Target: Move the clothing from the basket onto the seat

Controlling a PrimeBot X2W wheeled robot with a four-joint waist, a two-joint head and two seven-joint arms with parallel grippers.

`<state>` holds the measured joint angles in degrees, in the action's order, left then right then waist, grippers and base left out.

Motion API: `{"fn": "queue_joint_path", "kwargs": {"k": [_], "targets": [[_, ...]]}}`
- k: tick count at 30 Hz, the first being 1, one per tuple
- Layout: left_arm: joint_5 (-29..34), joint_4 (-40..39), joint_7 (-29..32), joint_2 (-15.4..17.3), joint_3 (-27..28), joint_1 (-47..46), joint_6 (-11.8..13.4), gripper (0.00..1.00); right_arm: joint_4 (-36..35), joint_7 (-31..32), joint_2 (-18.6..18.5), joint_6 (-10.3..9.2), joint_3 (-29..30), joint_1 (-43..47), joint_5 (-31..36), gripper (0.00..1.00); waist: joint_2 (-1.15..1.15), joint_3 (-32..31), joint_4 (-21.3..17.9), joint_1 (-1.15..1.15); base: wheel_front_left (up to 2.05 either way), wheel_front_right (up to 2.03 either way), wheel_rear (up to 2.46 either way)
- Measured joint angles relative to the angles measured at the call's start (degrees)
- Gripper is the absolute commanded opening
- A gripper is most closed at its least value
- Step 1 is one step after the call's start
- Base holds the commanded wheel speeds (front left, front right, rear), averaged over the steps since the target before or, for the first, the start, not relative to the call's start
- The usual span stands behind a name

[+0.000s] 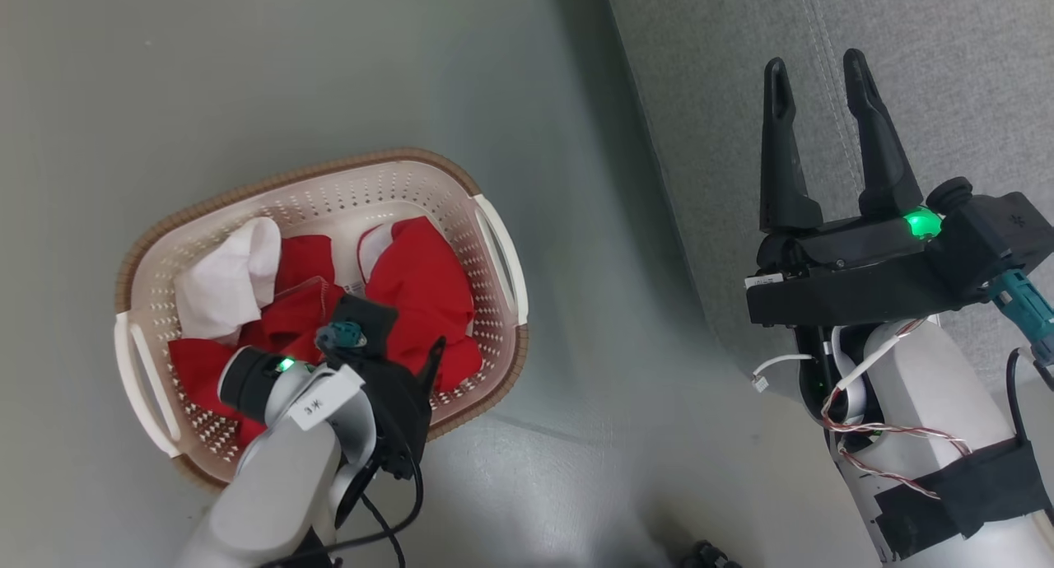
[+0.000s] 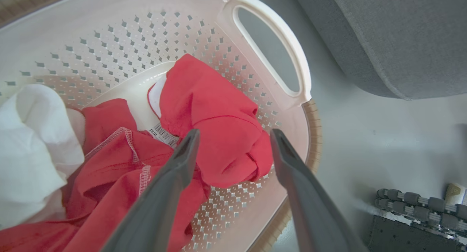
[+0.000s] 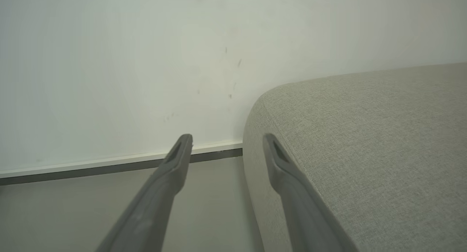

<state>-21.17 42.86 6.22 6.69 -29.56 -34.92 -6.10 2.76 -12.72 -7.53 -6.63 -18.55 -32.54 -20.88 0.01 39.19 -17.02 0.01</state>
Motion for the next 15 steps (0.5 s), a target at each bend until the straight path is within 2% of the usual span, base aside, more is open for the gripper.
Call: {"fn": "queue_joint_path", "kwargs": {"k": [15], "targets": [[-1.0,8.2,2.1,0.2,1.1,-4.6,-0.5,1.0,-0.3,-0.5,0.5,0.0,-0.3,-0.9,0.3,1.0,0.0,3.6,-2.1,-0.01,0.0,0.0,0.0]]}}
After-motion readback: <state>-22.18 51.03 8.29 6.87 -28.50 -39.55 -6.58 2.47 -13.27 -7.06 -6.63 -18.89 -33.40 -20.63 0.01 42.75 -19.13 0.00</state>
